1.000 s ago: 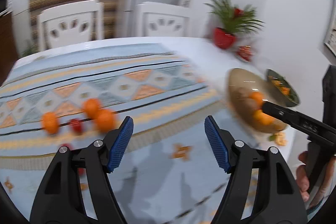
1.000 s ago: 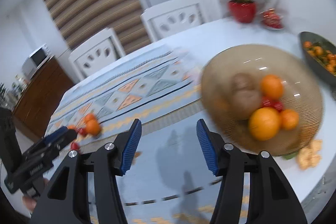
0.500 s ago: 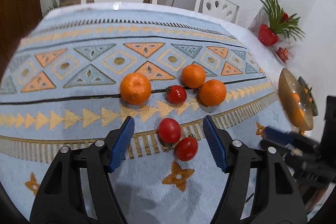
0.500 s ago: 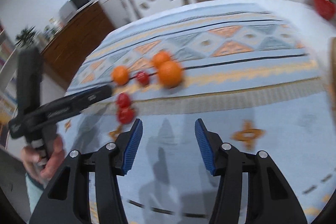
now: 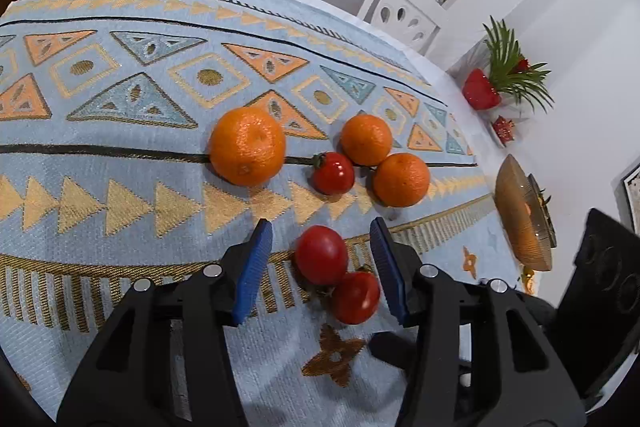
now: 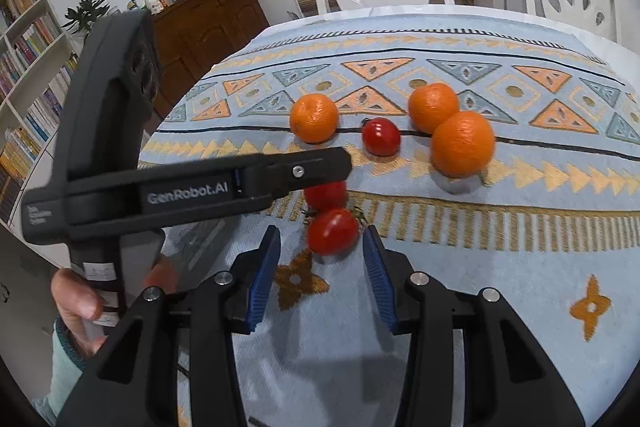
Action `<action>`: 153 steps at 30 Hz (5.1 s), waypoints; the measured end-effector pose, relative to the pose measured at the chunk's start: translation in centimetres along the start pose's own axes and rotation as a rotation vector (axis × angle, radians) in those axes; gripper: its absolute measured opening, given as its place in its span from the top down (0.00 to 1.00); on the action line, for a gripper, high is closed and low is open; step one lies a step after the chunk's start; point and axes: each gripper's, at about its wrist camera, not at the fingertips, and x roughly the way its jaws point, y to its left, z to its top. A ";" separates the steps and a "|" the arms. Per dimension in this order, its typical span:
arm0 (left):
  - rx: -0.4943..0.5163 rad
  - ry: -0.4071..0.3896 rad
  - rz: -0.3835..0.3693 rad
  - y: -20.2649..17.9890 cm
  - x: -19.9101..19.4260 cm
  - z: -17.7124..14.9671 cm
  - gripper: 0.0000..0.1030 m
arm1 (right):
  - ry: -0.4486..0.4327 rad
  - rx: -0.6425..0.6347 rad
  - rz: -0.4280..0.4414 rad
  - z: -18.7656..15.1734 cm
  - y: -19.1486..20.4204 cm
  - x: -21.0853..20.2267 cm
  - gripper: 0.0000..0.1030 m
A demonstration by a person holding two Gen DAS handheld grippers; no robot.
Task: Organize fruits
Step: 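Move both tools back over the remaining tomatoes on the cloth, then grasp a red tomato with the left tool while the right tool grasps another tomato, then carry both red tomatoes in the two tools over the amber bowl, then open both tools to drop the tomatoes into the amber bowl, then move both tools back toward the remaining fruit on the cloth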
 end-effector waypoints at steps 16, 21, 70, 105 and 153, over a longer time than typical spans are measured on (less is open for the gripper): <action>0.050 0.019 0.061 -0.9 1.0 -0.3 0.60 | 0.000 0.002 -0.045 -0.2 -0.1 1.4 0.59; 0.070 0.011 0.089 -1.2 1.1 -0.4 0.61 | 0.009 0.007 -0.047 -0.2 -0.3 1.7 0.63; 0.135 -0.110 0.150 -3.0 -1.0 -1.5 0.74 | -0.128 0.206 -0.154 -3.3 -8.3 -9.0 0.71; 0.508 0.029 -0.185 -38.3 10.5 -4.1 0.74 | -0.441 0.643 -0.550 -10.5 -30.7 -32.5 0.71; 0.415 -0.059 -0.156 -35.2 7.3 -3.3 0.36 | -0.380 0.593 -0.550 -8.0 -26.3 -30.2 0.63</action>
